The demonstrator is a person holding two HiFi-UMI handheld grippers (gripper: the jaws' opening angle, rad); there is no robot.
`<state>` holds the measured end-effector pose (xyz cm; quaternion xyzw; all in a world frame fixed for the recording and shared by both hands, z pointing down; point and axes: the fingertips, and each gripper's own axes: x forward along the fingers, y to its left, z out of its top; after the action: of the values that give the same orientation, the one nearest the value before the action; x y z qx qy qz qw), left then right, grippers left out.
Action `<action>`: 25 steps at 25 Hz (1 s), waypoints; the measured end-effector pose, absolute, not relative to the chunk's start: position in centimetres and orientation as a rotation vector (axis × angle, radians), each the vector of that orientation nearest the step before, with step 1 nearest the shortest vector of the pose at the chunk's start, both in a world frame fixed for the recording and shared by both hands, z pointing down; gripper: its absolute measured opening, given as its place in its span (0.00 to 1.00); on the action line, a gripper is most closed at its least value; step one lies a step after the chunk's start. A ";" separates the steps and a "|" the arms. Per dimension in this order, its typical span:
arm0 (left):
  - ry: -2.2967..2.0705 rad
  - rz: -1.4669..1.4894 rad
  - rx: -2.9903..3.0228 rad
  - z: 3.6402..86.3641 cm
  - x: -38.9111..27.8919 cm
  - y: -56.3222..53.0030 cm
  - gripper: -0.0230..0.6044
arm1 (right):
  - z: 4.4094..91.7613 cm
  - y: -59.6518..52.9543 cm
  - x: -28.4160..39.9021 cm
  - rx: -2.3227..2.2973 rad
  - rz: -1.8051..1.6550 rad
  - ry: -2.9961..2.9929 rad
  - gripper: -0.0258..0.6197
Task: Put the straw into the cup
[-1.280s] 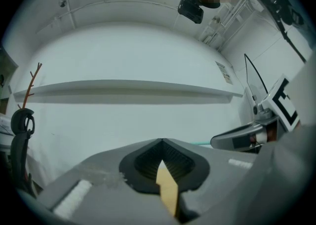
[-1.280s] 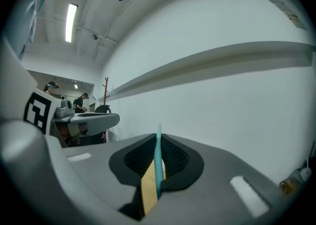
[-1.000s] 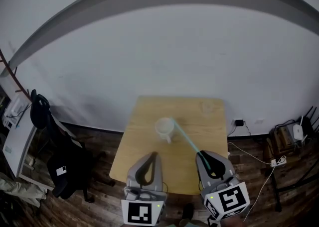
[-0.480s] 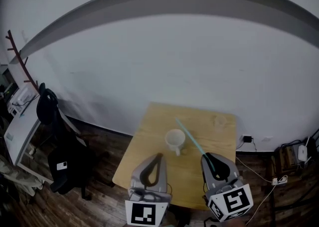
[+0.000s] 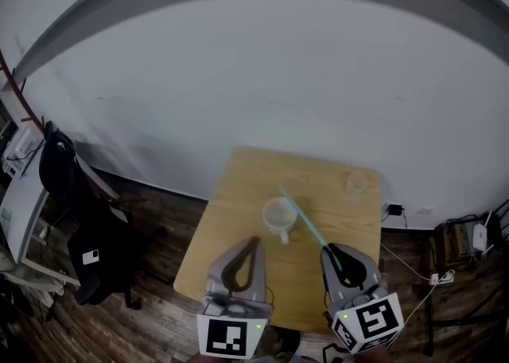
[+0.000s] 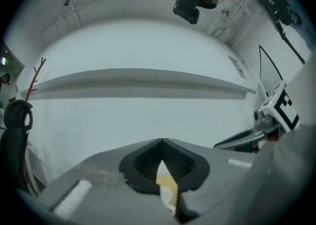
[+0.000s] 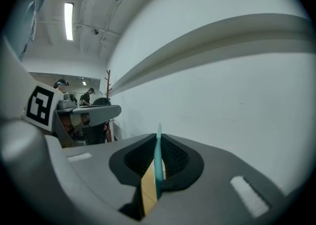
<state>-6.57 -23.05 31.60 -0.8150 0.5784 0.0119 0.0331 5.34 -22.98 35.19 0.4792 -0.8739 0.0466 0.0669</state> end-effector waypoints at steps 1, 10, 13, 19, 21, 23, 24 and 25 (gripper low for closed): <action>1.782 0.031 -2.516 32.0 -6.6 -23.3 0.06 | 35.7 -23.0 5.3 1.441 0.153 -2.626 0.09; 1.786 -0.015 -2.576 34.7 -6.4 -25.7 0.06 | 39.5 -24.4 5.1 1.376 0.253 -2.570 0.09; 1.799 -0.038 -2.597 35.8 -6.6 -26.2 0.06 | 40.7 -24.6 5.0 1.353 0.280 -2.550 0.09; 1.808 -0.057 -2.632 37.7 -6.4 -27.7 0.06 | 43.1 -25.5 5.2 1.313 0.339 -2.512 0.10; 1.809 -0.073 -2.646 38.3 -6.3 -28.1 0.06 | 43.8 -25.8 5.2 1.303 0.355 -2.503 0.10; 1.808 -0.091 -2.656 39.0 -6.3 -28.5 0.06 | 44.4 -26.1 5.3 1.300 0.362 -2.496 0.10; 1.809 -0.096 -2.660 39.2 -6.3 -28.8 0.06 | 44.6 -26.3 5.3 1.300 0.362 -2.494 0.10; 1.812 -0.099 -2.663 39.5 -6.3 -29.0 0.06 | 44.8 -26.5 5.3 1.301 0.362 -2.493 0.10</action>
<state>-6.28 -29.01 39.47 -0.8256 0.5620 -0.0306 -0.0404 5.35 -26.47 44.77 0.4534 -0.8690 0.1263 0.1529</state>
